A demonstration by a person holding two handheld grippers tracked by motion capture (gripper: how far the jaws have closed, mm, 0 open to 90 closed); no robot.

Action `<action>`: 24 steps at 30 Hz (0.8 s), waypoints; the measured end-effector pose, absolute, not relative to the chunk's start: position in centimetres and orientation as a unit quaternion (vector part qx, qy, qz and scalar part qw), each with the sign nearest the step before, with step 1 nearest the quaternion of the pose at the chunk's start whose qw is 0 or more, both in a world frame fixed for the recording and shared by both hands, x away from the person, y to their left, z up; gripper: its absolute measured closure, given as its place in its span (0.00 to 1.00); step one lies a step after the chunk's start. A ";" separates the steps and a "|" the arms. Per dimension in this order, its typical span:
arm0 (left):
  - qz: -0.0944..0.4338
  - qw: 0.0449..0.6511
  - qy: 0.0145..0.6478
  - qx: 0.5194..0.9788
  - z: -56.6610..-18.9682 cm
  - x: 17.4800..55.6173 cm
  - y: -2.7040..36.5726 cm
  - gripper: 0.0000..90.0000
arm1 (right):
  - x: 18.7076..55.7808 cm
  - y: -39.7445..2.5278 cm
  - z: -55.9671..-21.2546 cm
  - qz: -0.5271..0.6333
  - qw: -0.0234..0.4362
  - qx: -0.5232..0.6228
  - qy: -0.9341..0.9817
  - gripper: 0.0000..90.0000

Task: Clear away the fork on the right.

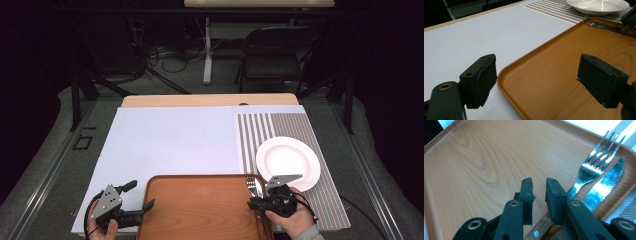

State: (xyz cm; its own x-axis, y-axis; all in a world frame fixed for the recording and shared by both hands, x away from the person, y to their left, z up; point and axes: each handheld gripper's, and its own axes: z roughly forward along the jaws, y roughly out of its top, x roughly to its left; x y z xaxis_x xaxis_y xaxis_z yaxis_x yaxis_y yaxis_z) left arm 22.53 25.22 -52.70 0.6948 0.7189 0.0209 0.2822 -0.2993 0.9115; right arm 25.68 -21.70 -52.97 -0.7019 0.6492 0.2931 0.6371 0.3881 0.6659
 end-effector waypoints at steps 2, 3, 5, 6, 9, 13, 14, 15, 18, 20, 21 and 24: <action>0.220 0.496 0.323 0.775 -52.7 22.5 25.2 0.18 | 25.7 -22.0 -52.7 0.396 0.014 0.383 0.834 0.81; 0.220 0.496 0.323 0.775 -52.7 22.5 25.2 0.18 | 25.8 -22.2 -52.5 0.398 0.016 0.382 0.834 0.80; 0.220 0.496 0.324 0.775 -52.7 22.5 25.2 0.18 | 25.8 -22.4 -52.3 0.398 0.024 0.381 0.834 0.79; 0.220 0.496 0.323 0.775 -52.7 22.5 25.2 0.18 | 25.8 -22.6 -52.2 0.401 0.031 0.376 0.835 0.78; 0.220 0.496 0.323 0.776 -52.7 22.5 25.2 0.18 | 25.9 -22.9 -52.0 0.396 0.045 0.367 0.840 0.75; 0.220 0.496 0.323 0.776 -52.7 22.5 25.2 0.18 | 25.8 -23.1 -51.6 0.400 0.071 0.357 0.841 0.71; 0.220 0.496 0.323 0.776 -52.7 22.5 25.2 0.18 | 25.8 -23.2 -51.6 0.400 0.074 0.357 0.841 0.68; 0.220 0.495 0.323 0.776 -52.7 22.5 25.2 0.18 | 25.8 -23.2 -51.6 0.401 0.075 0.354 0.842 0.67; 0.220 0.495 0.323 0.776 -52.7 22.5 25.2 0.18 | 25.8 -23.4 -51.6 0.402 0.082 0.352 0.841 0.61; 0.220 0.495 0.323 0.776 -52.7 22.5 25.2 0.18 | 25.9 -23.6 -51.6 0.400 0.084 0.355 0.841 0.59; 0.220 0.496 0.323 0.776 -52.7 22.5 25.2 0.18 | 25.9 -23.7 -51.6 0.399 0.087 0.356 0.841 0.58; 0.220 0.496 0.323 0.776 -52.7 22.5 25.2 0.18 | 25.9 -24.0 -51.5 0.400 0.100 0.353 0.840 0.55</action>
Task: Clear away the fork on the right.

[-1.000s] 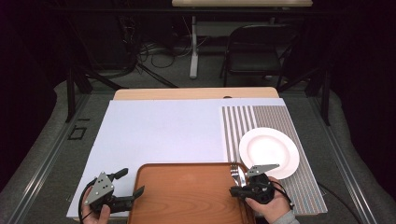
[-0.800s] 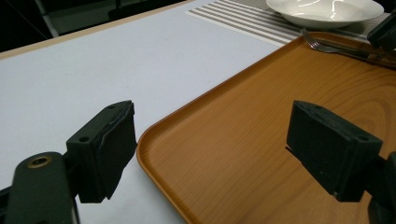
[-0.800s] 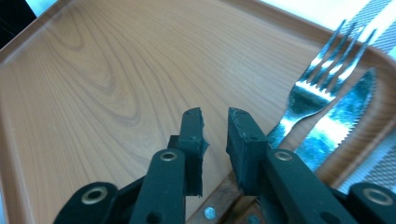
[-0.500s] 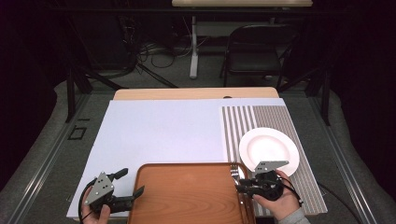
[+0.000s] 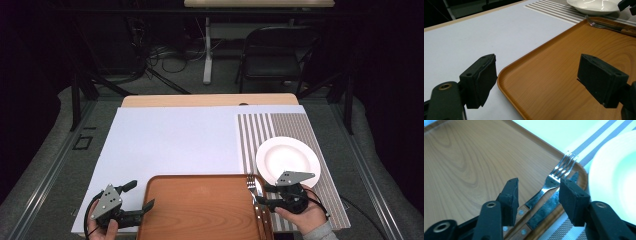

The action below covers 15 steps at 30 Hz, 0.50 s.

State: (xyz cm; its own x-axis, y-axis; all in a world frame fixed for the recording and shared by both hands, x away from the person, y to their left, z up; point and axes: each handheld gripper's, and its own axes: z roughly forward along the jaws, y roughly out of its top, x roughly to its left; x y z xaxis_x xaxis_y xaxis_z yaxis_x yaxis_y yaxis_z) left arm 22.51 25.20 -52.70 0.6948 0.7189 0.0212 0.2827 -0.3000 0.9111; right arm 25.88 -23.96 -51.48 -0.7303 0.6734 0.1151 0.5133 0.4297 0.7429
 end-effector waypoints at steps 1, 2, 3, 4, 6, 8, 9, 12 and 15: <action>0.220 0.495 0.322 0.776 -52.7 22.5 25.2 0.18 | 25.9 -24.0 -51.4 0.400 0.101 0.352 0.840 0.55; 0.220 0.495 0.323 0.776 -52.7 22.5 25.2 0.18 | 25.8 -24.2 -51.4 0.399 0.106 0.353 0.840 0.55; 0.220 0.495 0.323 0.777 -52.7 22.5 25.2 0.18 | 25.8 -24.3 -51.3 0.398 0.111 0.353 0.839 0.55; 0.220 0.494 0.322 0.777 -52.7 22.5 25.2 0.18 | 25.9 -24.5 -51.2 0.395 0.109 0.353 0.841 0.55; 0.220 0.494 0.321 0.777 -52.7 22.5 25.2 0.18 | 25.9 -24.8 -51.1 0.399 0.115 0.351 0.839 0.53; 0.220 0.494 0.322 0.777 -52.7 22.5 25.2 0.18 | 25.9 -25.1 -51.0 0.393 0.110 0.356 0.840 0.51; 0.220 0.494 0.322 0.777 -52.7 22.5 25.2 0.18 | 26.0 -25.2 -50.9 0.392 0.111 0.357 0.840 0.50; 0.220 0.494 0.322 0.777 -52.7 22.5 25.2 0.18 | 26.0 -25.6 -50.8 0.388 0.129 0.359 0.839 0.43; 0.219 0.493 0.322 0.778 -52.7 22.6 25.2 0.18 | 26.1 -26.0 -50.7 0.385 0.135 0.360 0.839 0.33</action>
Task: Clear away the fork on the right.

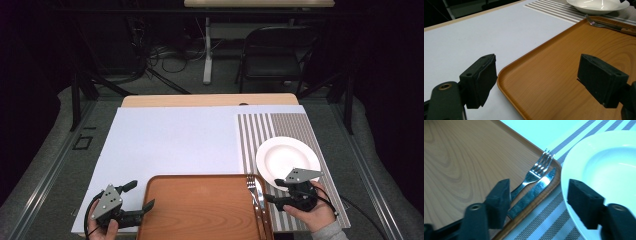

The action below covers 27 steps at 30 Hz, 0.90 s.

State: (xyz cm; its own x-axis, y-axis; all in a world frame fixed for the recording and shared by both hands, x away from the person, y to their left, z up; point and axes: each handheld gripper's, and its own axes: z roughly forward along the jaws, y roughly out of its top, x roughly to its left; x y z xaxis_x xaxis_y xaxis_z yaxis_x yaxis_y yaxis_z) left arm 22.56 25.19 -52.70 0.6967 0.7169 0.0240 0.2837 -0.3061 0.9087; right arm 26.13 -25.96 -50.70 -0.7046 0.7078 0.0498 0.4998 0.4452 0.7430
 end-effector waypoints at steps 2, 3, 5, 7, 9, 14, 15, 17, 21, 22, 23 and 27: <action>0.219 0.494 0.321 0.778 -52.7 22.6 25.2 0.18 | 26.2 -26.1 -50.6 0.381 0.137 0.363 0.840 0.27; 0.219 0.493 0.321 0.778 -52.7 22.6 25.2 0.18 | 26.3 -26.2 -50.6 0.379 0.136 0.368 0.838 0.22; 0.219 0.493 0.321 0.778 -52.7 22.6 25.1 0.18 | 26.4 -26.4 -50.6 0.379 0.142 0.376 0.834 0.16; 0.219 0.493 0.322 0.778 -52.7 22.5 25.1 0.18 | 26.4 -26.6 -50.6 0.378 0.153 0.380 0.830 0.14; 0.220 0.492 0.321 0.779 -52.7 22.5 25.2 0.18 | 26.5 -26.7 -50.6 0.374 0.159 0.387 0.828 0.05; 0.220 0.493 0.321 0.778 -52.7 22.5 25.2 0.18 | 26.7 -27.3 -50.5 0.379 0.163 0.388 0.825 0.00; 0.219 0.493 0.321 0.778 -52.7 22.5 25.1 0.18 | 26.7 -27.4 -50.5 0.377 0.165 0.390 0.824 0.00; 0.219 0.493 0.321 0.778 -52.7 22.5 25.1 0.18 | 26.8 -27.5 -50.5 0.372 0.171 0.392 0.824 0.00; 0.220 0.493 0.321 0.778 -52.7 22.5 25.2 0.18 | 26.8 -28.0 -50.5 0.355 0.193 0.390 0.827 0.00; 0.219 0.492 0.321 0.779 -52.7 22.5 25.2 0.18 | 26.8 -28.1 -50.4 0.351 0.197 0.388 0.829 0.00; 0.220 0.493 0.321 0.778 -52.7 22.5 25.2 0.18 | 26.9 -28.2 -50.4 0.348 0.202 0.388 0.829 0.00; 0.220 0.492 0.322 0.778 -52.7 22.5 25.1 0.18 | 26.9 -28.6 -50.3 0.338 0.214 0.387 0.831 0.00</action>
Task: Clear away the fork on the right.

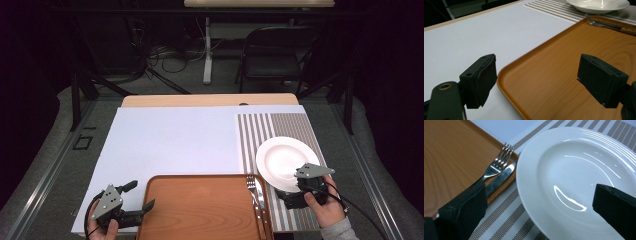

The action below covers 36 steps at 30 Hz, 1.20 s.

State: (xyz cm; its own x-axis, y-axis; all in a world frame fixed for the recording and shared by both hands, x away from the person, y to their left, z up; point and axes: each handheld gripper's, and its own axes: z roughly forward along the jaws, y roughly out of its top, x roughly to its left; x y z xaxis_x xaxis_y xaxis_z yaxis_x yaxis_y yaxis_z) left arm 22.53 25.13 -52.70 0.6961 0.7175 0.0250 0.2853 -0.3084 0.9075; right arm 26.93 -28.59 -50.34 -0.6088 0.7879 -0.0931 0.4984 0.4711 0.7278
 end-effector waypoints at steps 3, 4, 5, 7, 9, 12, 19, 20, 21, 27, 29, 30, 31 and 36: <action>0.220 0.493 0.321 0.778 -52.7 22.5 25.1 0.18 | 27.0 -28.8 -50.4 0.325 0.228 0.385 0.833 0.00; 0.219 0.493 0.322 0.778 -52.7 22.5 25.2 0.18 | 27.0 -28.8 -50.4 0.320 0.232 0.384 0.835 0.00; 0.220 0.492 0.322 0.778 -52.7 22.5 25.2 0.18 | 27.1 -28.9 -50.5 0.312 0.237 0.383 0.837 0.00; 0.219 0.493 0.322 0.778 -52.7 22.5 25.2 0.18 | 27.1 -29.0 -50.6 0.304 0.243 0.382 0.838 0.00; 0.220 0.493 0.322 0.778 -52.7 22.5 25.1 0.18 | 27.2 -29.1 -50.8 0.298 0.248 0.378 0.841 0.00; 0.220 0.493 0.321 0.778 -52.7 22.5 25.1 0.18 | 27.4 -29.2 -51.1 0.283 0.258 0.376 0.844 0.00; 0.221 0.493 0.321 0.778 -52.7 22.5 25.2 0.18 | 27.7 -29.5 -51.8 0.265 0.263 0.372 0.850 0.00; 0.221 0.492 0.321 0.778 -52.7 22.5 25.1 0.18 | 27.7 -29.6 -51.9 0.263 0.263 0.373 0.850 0.00; 0.221 0.492 0.321 0.778 -52.7 22.5 25.1 0.18 | 27.8 -29.6 -52.0 0.261 0.264 0.373 0.851 0.00; 0.220 0.492 0.320 0.779 -52.7 22.5 25.2 0.18 | 27.9 -29.7 -52.4 0.249 0.269 0.375 0.851 0.00; 0.220 0.493 0.320 0.779 -52.7 22.5 25.1 0.18 | 28.0 -29.7 -52.6 0.246 0.268 0.373 0.853 0.00; 0.220 0.493 0.320 0.779 -52.7 22.5 25.1 0.18 | 28.0 -29.8 -52.7 0.245 0.267 0.373 0.854 0.00; 0.220 0.493 0.320 0.779 -52.7 22.5 25.1 0.18 | 28.0 -29.8 -52.8 0.246 0.264 0.371 0.856 0.00; 0.219 0.493 0.322 0.778 -52.7 22.5 25.1 0.18 | 28.1 -29.7 -53.3 0.231 0.264 0.371 0.860 0.00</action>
